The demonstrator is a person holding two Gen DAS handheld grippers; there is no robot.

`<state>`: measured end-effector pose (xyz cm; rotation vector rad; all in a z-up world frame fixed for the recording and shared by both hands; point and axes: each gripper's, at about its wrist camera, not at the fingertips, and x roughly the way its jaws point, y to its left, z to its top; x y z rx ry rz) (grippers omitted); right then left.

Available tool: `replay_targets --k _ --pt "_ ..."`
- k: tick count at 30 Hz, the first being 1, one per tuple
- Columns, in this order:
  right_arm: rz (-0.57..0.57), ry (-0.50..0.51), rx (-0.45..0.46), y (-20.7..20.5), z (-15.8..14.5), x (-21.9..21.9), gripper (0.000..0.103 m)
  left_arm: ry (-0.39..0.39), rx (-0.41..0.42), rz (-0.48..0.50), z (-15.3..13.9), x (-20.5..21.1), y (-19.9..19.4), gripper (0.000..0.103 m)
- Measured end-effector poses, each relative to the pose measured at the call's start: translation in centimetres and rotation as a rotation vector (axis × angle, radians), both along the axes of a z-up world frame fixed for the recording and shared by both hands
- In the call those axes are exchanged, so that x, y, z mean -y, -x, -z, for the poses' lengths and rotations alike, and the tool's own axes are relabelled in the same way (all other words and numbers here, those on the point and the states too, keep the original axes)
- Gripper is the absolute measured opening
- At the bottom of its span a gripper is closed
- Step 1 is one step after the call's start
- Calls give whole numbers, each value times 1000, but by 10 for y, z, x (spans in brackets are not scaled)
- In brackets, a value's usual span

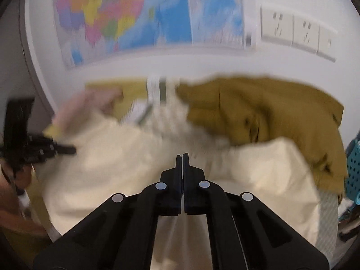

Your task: Fold large clothes

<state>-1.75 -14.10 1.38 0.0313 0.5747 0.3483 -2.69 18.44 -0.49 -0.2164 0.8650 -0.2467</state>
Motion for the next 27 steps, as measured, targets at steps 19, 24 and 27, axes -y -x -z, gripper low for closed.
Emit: replay_targets --k 19,24,27 --pt "-75 69 -213 -24 51 -8 4 24 -116 -59 42 -13 -10 5" --pt "-46 48 -62 -27 17 -16 2 29 -83 -115 31 -18 -7 4" --pt "-44 92 -85 -44 30 -23 3 32 -115 -129 40 -21 -10 8"
